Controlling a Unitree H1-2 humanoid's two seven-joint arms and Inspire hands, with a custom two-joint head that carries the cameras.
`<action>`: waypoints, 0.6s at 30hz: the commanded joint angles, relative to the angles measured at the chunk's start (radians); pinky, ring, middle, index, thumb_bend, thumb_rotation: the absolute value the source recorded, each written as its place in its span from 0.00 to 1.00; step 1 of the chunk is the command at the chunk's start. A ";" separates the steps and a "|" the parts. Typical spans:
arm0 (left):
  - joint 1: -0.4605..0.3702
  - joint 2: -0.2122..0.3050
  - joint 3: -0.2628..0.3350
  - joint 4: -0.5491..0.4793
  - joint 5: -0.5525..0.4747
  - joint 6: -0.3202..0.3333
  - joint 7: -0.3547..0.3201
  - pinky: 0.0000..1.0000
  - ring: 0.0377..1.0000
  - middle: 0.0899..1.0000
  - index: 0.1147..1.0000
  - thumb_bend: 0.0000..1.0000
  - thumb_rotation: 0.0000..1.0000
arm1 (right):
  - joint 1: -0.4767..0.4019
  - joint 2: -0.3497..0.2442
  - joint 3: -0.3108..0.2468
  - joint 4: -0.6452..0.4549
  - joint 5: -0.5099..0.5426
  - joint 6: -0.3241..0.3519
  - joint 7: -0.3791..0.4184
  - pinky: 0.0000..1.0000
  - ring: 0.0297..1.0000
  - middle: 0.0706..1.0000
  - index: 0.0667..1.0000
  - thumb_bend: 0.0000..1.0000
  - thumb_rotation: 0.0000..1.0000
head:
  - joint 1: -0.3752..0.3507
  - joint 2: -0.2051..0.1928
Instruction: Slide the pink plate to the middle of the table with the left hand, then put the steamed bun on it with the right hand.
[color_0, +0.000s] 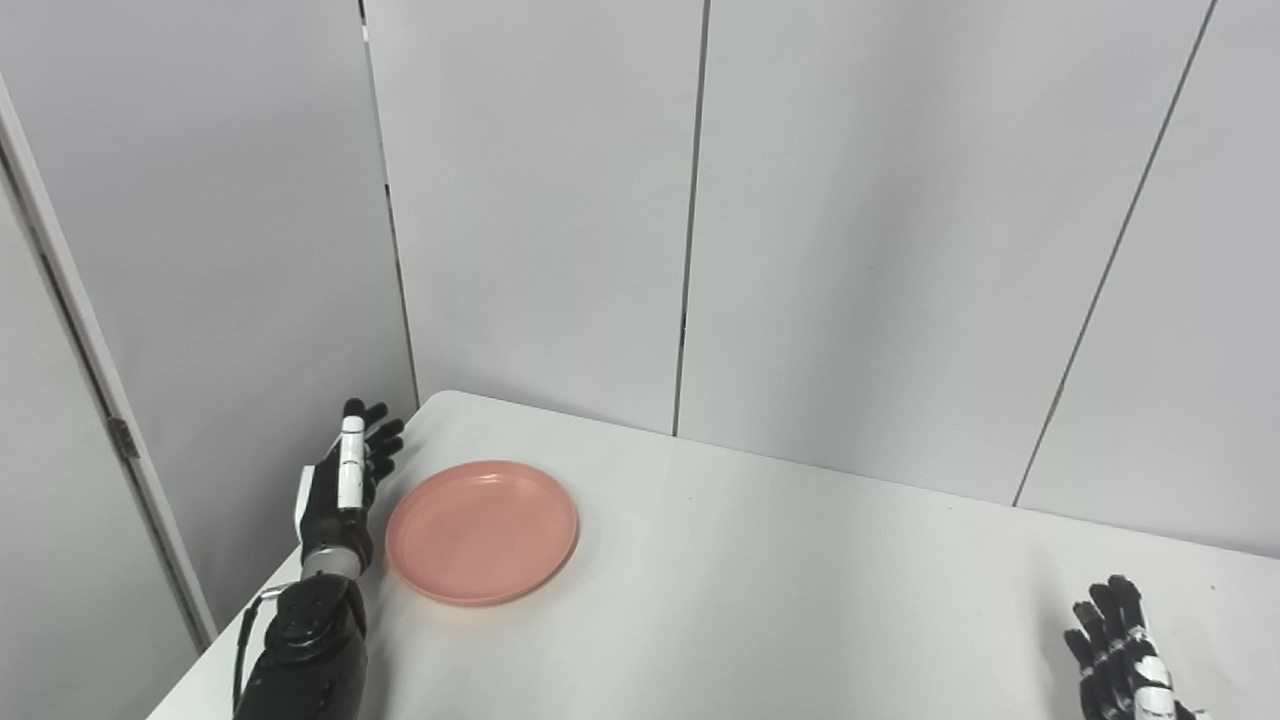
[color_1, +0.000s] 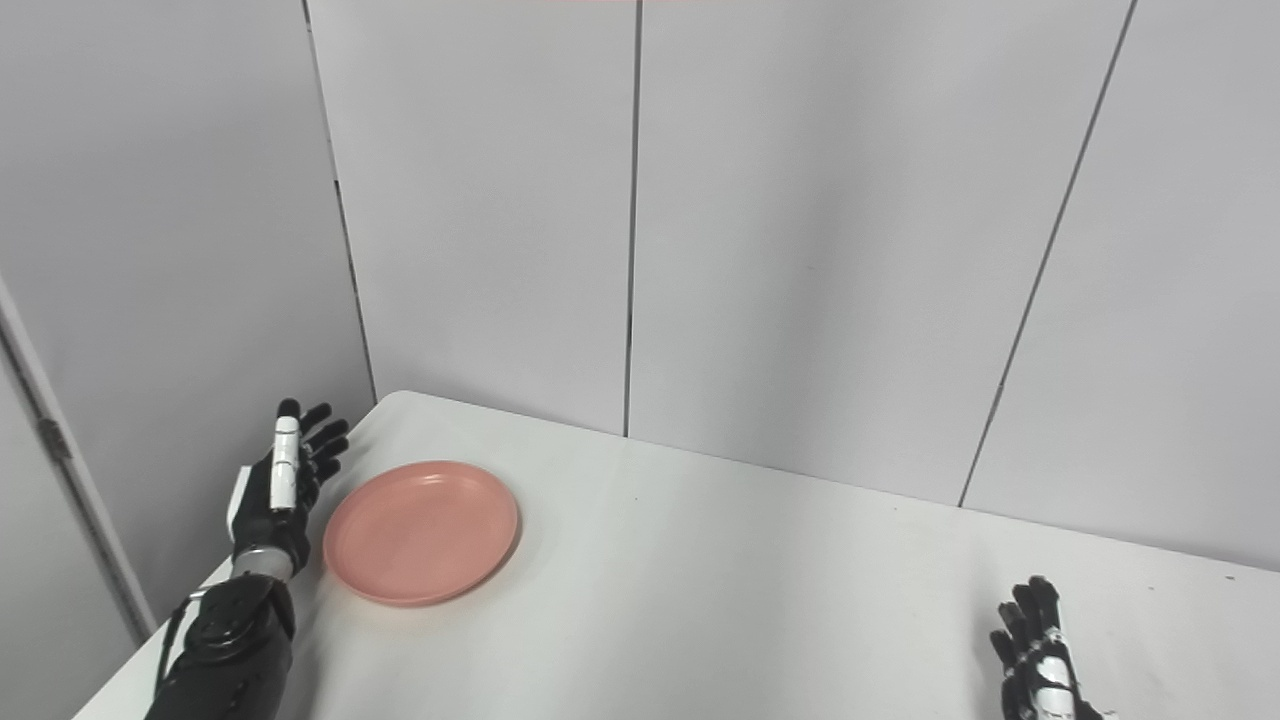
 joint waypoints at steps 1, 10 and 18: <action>-0.046 0.041 -0.008 -0.014 -0.018 0.007 -0.041 0.93 0.85 0.79 0.79 0.74 1.00 | 0.047 -0.018 -0.013 0.061 -0.002 -0.033 0.010 1.00 1.00 1.00 1.00 0.41 1.00 | 0.000 0.002; -0.043 0.037 -0.029 0.015 -0.082 0.048 -0.176 0.93 0.87 0.82 0.81 0.72 1.00 | 0.046 -0.020 -0.014 0.061 0.007 -0.021 0.014 1.00 1.00 1.00 1.00 0.40 1.00 | -0.001 0.001; -0.056 0.015 -0.064 0.046 -0.160 0.065 -0.325 0.85 0.84 0.82 0.80 0.73 1.00 | 0.044 -0.019 -0.016 0.069 0.002 -0.039 0.011 1.00 1.00 1.00 1.00 0.38 1.00 | -0.002 0.004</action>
